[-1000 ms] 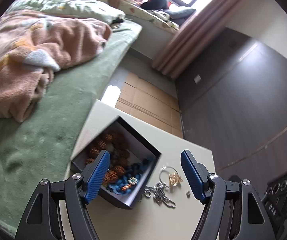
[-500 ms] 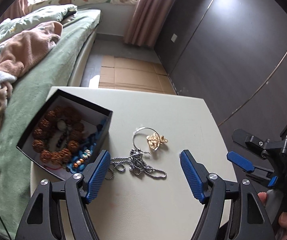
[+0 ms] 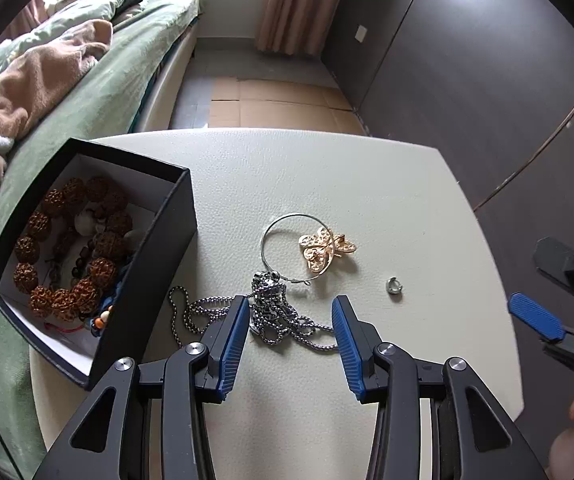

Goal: Organize jewelry
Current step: 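Reach the left gripper to the silver chain necklace and grasp it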

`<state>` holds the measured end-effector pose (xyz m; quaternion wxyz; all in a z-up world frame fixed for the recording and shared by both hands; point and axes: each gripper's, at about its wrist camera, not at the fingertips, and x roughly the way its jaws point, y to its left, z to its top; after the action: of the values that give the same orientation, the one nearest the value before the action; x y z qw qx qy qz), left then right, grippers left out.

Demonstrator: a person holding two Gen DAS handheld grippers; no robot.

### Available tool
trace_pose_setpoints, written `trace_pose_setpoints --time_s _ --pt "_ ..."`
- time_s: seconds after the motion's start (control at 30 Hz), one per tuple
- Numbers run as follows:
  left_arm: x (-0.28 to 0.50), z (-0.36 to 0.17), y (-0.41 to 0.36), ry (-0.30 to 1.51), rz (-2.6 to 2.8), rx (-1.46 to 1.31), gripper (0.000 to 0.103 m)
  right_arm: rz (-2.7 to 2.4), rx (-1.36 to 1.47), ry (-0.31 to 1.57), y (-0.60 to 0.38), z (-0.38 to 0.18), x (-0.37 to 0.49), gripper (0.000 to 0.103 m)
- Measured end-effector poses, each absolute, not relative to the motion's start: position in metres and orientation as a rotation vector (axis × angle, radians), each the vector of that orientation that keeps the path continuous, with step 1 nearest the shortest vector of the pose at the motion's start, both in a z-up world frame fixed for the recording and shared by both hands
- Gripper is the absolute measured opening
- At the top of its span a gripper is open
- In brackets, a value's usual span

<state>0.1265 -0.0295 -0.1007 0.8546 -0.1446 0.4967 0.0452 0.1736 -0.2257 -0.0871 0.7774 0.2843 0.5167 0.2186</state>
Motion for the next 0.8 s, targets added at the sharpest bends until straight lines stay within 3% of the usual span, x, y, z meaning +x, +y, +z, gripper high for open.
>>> trace_pose_setpoints --time_s 0.27,0.37,0.43,0.47,0.6,0.8 --pt "0.137 -0.117 -0.031 1.06 0.173 -0.23 0.043 0.462 0.519 1.16 -0.209 -0.092 0.179 0.082" --pt "0.137 -0.118 -0.035 1.049 0.194 -0.181 0.038 0.458 0.455 1.172 -0.199 -0.094 0.18 0.071" --pt "0.138 -0.118 -0.036 1.041 0.209 -0.153 0.02 0.465 0.415 1.189 -0.19 -0.098 0.182 0.059" --pt "0.138 -0.119 -0.036 1.039 0.203 -0.153 0.018 0.467 0.402 1.197 -0.188 -0.1 0.184 0.057" --pt "0.136 -0.114 -0.025 1.031 0.156 -0.23 0.012 0.451 0.382 1.238 -0.18 -0.113 0.191 0.043" --pt "0.123 -0.094 -0.003 0.975 0.096 -0.389 0.011 0.431 0.353 1.257 -0.174 -0.123 0.193 0.038"
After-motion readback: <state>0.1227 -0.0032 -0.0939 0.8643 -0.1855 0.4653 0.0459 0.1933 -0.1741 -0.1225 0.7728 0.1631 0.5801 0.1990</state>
